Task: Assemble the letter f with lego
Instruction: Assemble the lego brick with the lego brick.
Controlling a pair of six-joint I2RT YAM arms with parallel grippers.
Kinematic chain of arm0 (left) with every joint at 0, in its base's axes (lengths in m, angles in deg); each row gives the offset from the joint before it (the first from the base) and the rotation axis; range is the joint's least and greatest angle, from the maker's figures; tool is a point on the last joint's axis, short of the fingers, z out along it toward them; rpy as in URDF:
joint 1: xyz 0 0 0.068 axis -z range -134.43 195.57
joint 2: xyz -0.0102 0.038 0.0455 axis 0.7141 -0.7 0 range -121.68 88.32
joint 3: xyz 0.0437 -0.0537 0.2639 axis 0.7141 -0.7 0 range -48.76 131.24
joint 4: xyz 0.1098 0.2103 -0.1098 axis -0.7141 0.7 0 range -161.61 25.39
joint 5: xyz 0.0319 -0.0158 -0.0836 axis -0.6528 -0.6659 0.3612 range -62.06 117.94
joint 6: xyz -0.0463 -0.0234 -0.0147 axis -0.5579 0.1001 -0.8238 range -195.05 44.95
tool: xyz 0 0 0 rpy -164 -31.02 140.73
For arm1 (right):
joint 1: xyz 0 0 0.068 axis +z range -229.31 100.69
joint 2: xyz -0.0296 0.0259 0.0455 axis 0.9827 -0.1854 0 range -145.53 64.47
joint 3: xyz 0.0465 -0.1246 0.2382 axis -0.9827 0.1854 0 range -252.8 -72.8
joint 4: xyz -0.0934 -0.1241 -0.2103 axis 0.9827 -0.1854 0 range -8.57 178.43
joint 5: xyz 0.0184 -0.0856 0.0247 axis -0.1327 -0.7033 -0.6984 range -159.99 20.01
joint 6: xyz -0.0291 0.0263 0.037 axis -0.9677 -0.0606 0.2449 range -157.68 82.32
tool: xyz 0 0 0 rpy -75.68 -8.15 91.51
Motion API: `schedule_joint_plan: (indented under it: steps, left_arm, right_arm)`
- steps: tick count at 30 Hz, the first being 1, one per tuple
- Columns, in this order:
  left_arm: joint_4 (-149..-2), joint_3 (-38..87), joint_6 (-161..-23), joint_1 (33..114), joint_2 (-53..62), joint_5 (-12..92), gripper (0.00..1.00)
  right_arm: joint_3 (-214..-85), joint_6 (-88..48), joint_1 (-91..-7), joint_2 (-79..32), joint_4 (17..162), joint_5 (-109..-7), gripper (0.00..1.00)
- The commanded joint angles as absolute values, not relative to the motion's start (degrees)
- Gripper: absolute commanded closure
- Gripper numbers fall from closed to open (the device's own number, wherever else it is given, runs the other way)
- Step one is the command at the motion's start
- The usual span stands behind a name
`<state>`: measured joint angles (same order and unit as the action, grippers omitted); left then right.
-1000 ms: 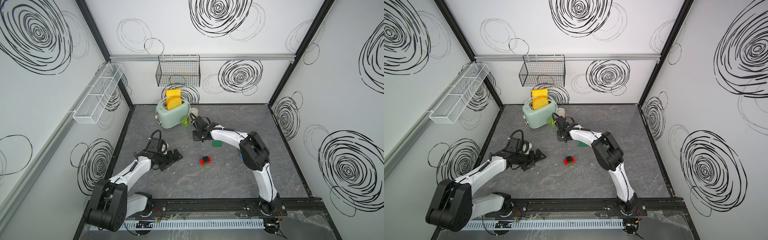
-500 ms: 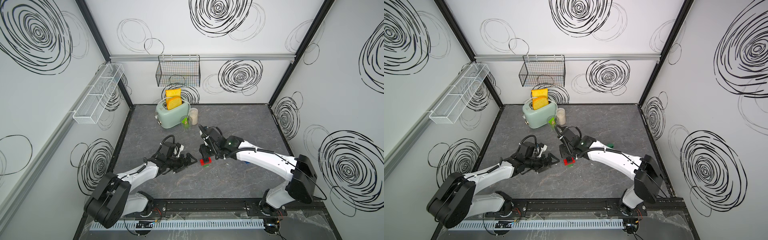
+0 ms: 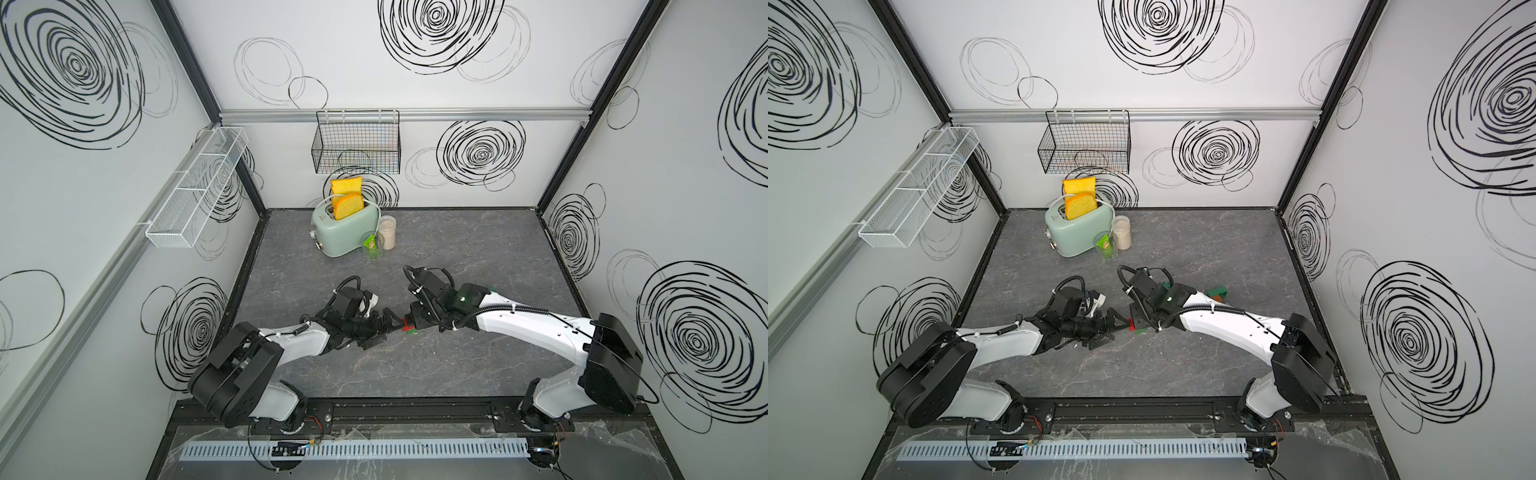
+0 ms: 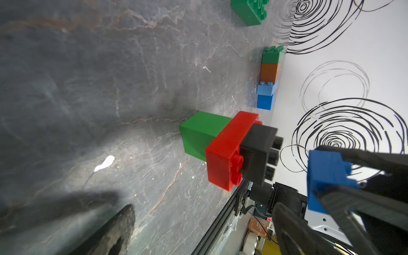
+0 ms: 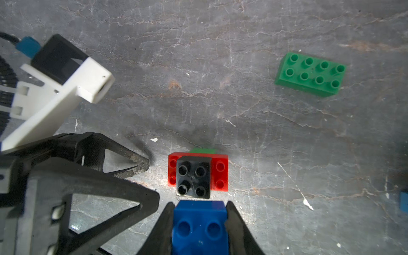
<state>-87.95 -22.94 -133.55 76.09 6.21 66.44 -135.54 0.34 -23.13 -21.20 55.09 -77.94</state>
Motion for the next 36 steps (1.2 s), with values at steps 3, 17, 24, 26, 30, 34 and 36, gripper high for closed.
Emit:
schedule_joint_plan:
  steps: [3,17,24,26,30,34,36]
  left_arm:
    - [-92.3,-22.7,-135.9,76.5,5.4,66.3,0.01]
    - [-91.4,-22.8,-135.1,76.0,3.9,65.3,0.02]
    - [-90.9,-22.8,-134.9,76.0,2.8,64.6,0.02]
    - [-91.1,-22.9,-134.8,76.0,2.5,64.6,0.02]
    - [-91.4,-22.8,-134.8,76.0,1.9,64.4,0.01]
    - [-91.2,-22.8,-134.7,76.0,1.1,64.2,0.02]
    - [-91.3,-22.8,-134.7,76.0,0.5,64.1,0.02]
  right_arm:
    - [-134.6,1.1,-22.8,-21.3,56.8,-78.1,0.65]
    - [-136.1,-0.4,-22.8,-24.7,57.6,-77.5,0.65]
    - [-136.4,-0.6,-22.7,-25.7,57.9,-77.3,0.65]
    - [-136.4,-0.7,-22.7,-25.7,58.2,-77.3,0.65]
    - [-136.9,-0.9,-22.7,-26.2,58.4,-77.2,0.65]
    - [-137.3,-1.2,-22.7,-27.2,58.3,-76.8,0.64]
    - [-137.5,-1.2,-22.7,-27.5,58.5,-76.6,0.64]
